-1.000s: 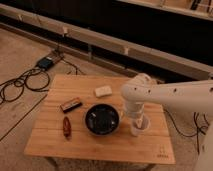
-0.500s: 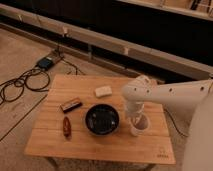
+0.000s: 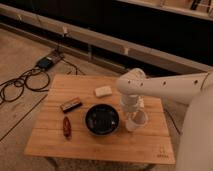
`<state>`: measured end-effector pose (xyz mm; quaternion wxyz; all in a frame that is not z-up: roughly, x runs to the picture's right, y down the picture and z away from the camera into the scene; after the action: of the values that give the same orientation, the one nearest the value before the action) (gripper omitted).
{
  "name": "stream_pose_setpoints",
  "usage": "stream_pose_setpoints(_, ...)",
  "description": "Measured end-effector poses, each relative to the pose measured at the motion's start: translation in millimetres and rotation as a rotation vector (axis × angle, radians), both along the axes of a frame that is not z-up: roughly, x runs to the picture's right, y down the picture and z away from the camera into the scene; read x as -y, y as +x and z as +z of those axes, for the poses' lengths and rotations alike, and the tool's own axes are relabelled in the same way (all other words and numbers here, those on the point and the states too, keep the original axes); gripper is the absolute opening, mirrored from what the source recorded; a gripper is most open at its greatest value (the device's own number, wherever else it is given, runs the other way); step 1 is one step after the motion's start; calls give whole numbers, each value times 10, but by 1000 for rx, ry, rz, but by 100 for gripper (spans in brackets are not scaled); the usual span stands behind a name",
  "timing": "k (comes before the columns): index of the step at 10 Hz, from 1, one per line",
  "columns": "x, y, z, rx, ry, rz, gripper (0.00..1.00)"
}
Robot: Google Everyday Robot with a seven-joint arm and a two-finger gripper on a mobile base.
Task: Place the ceramic cup in the ceramic bowl
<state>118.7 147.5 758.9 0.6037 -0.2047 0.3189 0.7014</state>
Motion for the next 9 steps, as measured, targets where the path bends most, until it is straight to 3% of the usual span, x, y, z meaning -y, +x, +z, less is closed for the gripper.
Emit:
stream_pose_setpoints(3,337,-397,-66,45,-4,-176,0)
stream_pose_setpoints(5,483,-754,-67,98,-4,-263,0)
stream_pose_setpoints(7,533,-1145,-26,165,-4,-312,0)
stream_pose_setpoints(9,416,-1468,36,225,-24,-337,0)
